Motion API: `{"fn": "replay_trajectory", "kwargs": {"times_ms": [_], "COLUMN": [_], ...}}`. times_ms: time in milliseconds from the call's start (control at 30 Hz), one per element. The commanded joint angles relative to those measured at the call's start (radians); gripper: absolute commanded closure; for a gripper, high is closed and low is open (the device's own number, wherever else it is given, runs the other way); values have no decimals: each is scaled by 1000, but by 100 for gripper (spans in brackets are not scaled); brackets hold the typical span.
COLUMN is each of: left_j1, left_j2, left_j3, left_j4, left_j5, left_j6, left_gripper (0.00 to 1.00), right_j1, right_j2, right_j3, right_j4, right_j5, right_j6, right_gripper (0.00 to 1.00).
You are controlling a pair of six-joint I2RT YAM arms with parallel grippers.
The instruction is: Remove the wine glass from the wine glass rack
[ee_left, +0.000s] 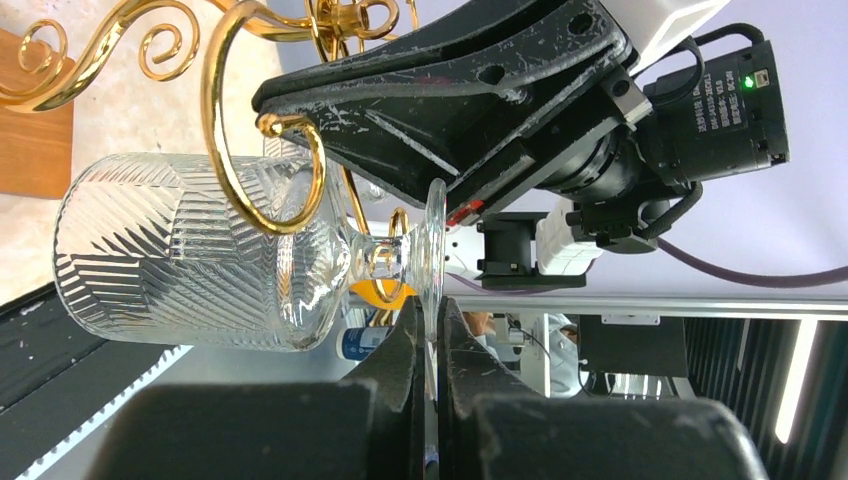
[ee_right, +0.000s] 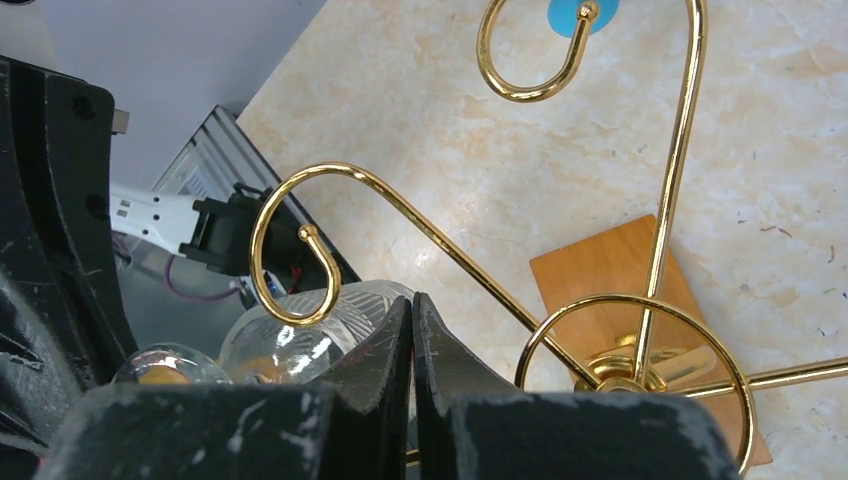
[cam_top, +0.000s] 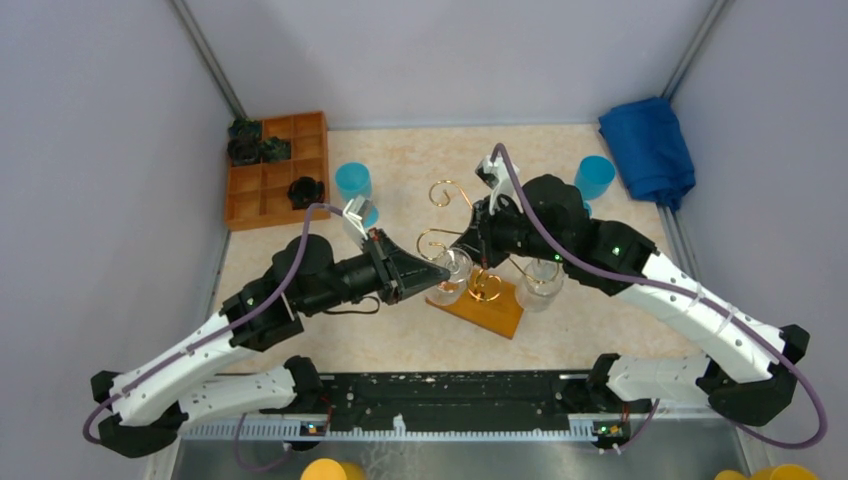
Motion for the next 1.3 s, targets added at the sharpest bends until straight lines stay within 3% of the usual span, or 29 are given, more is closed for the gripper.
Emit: {"fn": "replay_trajectory", "kwargs": {"times_ms": [0,300,700,867,1267], "left_j1": [-4,-3,-3,-3,-3], "left_j2": [-75,-206,-204,-130,90], "left_j3": [-3,-22,165,277,493], "left_j4": [-5,-158,-380,-359,-177], "left_j5": [-32,-154,-477,-590,-654], "left_j6": [-70,-91,55,191,448], "left_gripper": [100,100,100,100,100], "right_j1": [4,-1,-1,-1,-1], "right_j2": [9,16,12,10,0], "right_j3": [17,18,41,62,191], "right_j4": [18,22,30,24,-39], "right_j5": [-17,-24,-26,-18,14], "right_j6": [6,5,13,3,-45], "right_gripper": [100,100,100,100,100]}}
